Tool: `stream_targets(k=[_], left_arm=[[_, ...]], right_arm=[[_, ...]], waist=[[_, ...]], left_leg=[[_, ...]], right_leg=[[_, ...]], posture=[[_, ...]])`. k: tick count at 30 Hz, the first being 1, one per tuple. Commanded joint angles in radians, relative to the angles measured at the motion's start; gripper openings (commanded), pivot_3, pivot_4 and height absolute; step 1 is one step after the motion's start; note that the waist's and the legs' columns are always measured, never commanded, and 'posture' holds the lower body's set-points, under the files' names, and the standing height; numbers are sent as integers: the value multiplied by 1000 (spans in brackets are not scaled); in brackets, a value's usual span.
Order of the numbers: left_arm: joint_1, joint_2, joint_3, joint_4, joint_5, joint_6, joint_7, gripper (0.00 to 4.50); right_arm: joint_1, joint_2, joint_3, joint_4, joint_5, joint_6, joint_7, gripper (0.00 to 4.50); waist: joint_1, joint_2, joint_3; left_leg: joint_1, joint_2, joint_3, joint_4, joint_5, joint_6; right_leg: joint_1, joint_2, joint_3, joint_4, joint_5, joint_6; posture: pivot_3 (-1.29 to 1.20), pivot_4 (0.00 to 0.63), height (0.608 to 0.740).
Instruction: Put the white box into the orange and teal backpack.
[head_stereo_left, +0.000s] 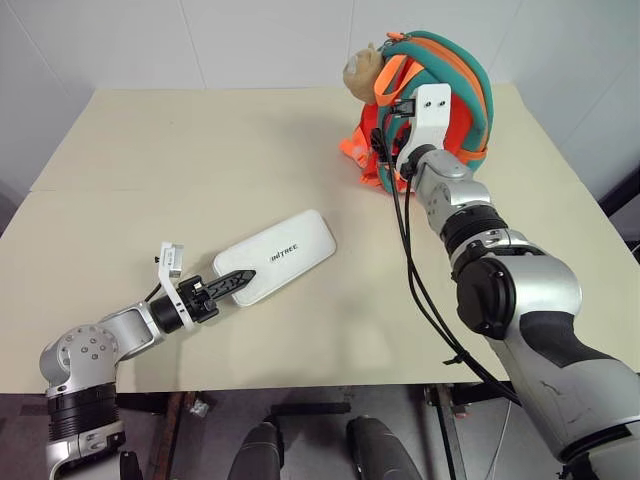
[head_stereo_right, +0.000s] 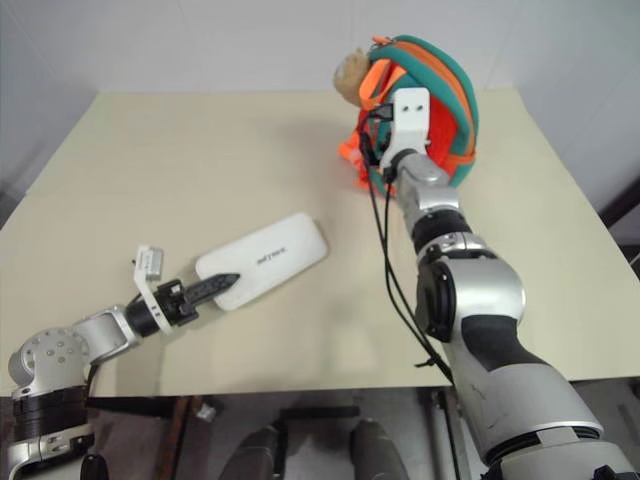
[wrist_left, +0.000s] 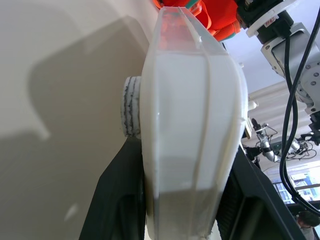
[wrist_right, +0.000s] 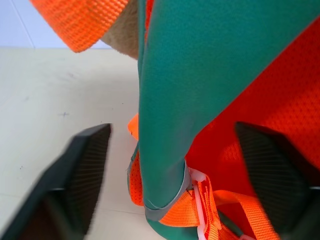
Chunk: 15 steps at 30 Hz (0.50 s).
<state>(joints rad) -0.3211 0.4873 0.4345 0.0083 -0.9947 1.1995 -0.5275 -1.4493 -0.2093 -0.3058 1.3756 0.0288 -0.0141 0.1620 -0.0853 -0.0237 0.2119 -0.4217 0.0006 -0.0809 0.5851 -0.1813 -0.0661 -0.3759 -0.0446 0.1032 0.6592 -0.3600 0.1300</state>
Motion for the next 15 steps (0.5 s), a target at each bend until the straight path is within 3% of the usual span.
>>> stream_targets(k=[1,9,10,15], left_arm=[[16,-1,13,-37,-7,-1,35,1313],[43,4,37,-68,-47,2,70,1313],[43,4,37,-68,-50,2,74,1313],[37,3,30,-57,-58,-7,84,1313]], right_arm=[[-21,20,-41,-13,27,-16,-9,2849],[-34,43,-88,-15,50,6,54,187],[-33,40,-90,-15,49,7,57,10],[-24,-3,-94,-25,57,31,139,10]], waist=[[0,0,0],[-3,0,0],[-4,0,0],[-3,0,0]], left_leg=[[0,0,0,0,0,0],[0,1,0,-1,0,0],[0,1,0,-1,0,0],[0,0,0,-1,0,0]], right_leg=[[0,0,0,0,0,0],[0,1,0,0,0,0],[0,1,0,0,0,0],[0,0,0,0,0,0]], posture=[[0,150,740],[0,150,740],[0,150,740],[0,150,740]])
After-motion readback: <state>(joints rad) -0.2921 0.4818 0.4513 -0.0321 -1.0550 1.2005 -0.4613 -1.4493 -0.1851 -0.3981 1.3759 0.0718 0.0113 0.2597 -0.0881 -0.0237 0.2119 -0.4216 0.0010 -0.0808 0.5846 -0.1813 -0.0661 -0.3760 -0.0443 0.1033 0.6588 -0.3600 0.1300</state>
